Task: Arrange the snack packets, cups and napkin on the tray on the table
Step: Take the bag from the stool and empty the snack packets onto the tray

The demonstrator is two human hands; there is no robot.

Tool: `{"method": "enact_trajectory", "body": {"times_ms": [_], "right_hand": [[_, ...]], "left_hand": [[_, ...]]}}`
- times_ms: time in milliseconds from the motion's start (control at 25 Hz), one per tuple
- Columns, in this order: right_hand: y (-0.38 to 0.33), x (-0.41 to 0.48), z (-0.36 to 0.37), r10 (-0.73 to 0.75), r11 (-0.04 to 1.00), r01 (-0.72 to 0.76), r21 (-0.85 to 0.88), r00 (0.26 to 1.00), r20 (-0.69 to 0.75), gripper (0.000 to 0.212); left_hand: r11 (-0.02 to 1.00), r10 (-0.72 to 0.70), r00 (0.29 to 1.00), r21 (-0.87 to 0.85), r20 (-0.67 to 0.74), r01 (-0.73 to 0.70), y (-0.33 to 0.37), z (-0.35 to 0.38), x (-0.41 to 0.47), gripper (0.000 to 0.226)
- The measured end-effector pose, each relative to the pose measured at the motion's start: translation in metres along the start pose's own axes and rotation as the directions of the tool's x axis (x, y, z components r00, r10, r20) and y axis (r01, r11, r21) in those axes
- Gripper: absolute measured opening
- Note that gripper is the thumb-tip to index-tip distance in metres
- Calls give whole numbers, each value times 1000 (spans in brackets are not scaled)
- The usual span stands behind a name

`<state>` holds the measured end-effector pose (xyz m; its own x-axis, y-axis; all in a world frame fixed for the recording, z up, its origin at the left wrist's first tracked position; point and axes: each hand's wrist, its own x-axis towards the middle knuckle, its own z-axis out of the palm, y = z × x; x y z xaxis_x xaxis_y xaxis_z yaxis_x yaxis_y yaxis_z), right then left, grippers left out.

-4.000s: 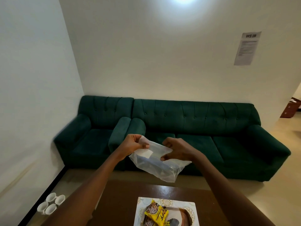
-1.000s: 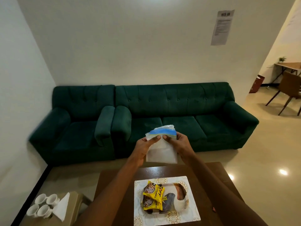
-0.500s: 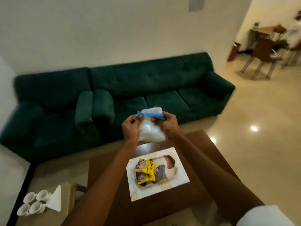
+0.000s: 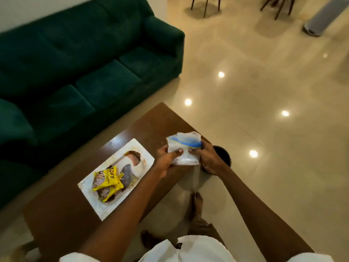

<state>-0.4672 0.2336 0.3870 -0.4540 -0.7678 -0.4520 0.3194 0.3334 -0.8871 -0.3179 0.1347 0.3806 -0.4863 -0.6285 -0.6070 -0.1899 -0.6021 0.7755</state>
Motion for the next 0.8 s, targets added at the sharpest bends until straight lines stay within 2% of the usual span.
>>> {"method": "enact_trajectory", "body": {"times_ms": [120,240,360,400,480,560,680,720,800], "right_hand": [[21,19,-90,126,991,-130,-43,989,-79,49],[39,41,-168,176,982,-190,-13,935,-308,46],[71,79,-238,250,958,-287,25,783,-569,39],[84,93,-255,283,945,-323,50,732,-619,39],[108,129,-274,338,921,-382,81,675,-656,47],[133,165,-279,312,914,-406,23,663,-680,52],[180,219,-279,211,884,-439,-160,680,-702,54],[200,236,-281,209,861,-461,-217,708,-675,54],[241,266,-285,246,801,-477,-361,813,-527,59]], "left_hand": [[993,-100,995,62,-16,101,-31,77,47,37],[968,-190,979,156,-70,199,-50,134,92,27],[931,-302,947,177,-111,318,-73,165,137,18],[919,-336,934,175,-119,353,-83,169,149,19],[902,-379,915,166,-140,399,-104,173,172,23],[892,-394,901,159,-183,422,-128,173,190,24],[875,-433,881,144,-193,462,-171,169,216,23],[866,-453,870,134,-195,481,-185,167,225,23],[855,-472,858,132,-204,501,-208,160,243,21]]}}
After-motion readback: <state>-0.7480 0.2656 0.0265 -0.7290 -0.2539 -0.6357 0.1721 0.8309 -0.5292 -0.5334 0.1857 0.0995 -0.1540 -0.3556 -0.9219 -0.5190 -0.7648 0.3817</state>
